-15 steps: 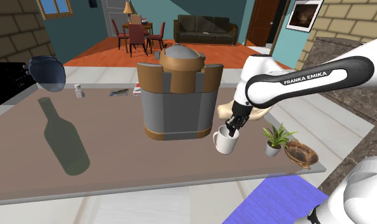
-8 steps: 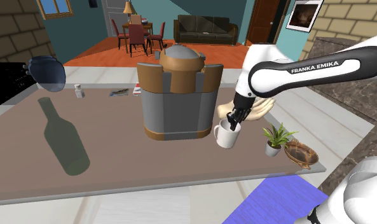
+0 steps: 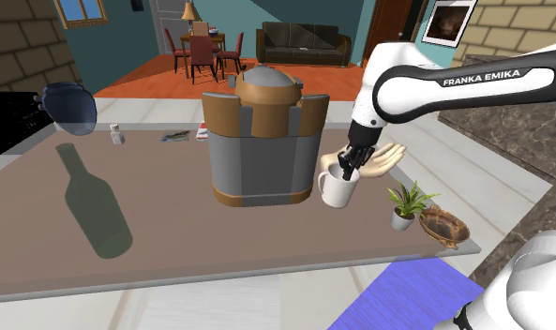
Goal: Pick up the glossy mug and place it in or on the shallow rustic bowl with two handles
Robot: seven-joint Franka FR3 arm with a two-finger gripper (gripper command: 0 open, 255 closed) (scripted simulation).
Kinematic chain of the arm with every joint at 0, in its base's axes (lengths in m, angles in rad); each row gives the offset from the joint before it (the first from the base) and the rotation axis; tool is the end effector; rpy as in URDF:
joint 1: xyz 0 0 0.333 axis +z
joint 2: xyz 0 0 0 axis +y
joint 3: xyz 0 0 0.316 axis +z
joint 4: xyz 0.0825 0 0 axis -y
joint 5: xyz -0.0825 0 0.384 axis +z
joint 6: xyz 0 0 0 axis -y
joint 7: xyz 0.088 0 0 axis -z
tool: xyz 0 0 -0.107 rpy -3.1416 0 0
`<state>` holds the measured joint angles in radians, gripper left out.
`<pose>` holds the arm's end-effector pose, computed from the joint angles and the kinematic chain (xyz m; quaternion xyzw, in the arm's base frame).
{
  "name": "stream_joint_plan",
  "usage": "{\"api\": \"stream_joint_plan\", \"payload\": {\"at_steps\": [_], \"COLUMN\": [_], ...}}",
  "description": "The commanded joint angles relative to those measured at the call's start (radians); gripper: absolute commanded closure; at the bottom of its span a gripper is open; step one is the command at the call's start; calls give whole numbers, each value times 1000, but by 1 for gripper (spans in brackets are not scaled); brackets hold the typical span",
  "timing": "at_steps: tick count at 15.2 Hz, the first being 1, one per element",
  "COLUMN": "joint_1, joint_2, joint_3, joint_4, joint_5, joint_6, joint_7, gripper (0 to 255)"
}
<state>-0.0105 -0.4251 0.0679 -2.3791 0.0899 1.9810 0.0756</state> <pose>0.4218 0.0316 0.4829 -0.9991 0.0293 -0.0115 0.0282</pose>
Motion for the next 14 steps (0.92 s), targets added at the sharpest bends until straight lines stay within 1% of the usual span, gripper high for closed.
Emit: {"api": "stream_joint_plan", "payload": {"at_steps": [1,7,14], "joint_1": [0,-1,-57], "joint_2": [-7,-17,-201], "joint_3": [0,-2,-110], "joint_4": [23,89,-35], "joint_5": [-1,-3,-56], "joint_6": [-30,-106,-173], "joint_7": [2,6,-126], "gripper": [255,255,255]}}
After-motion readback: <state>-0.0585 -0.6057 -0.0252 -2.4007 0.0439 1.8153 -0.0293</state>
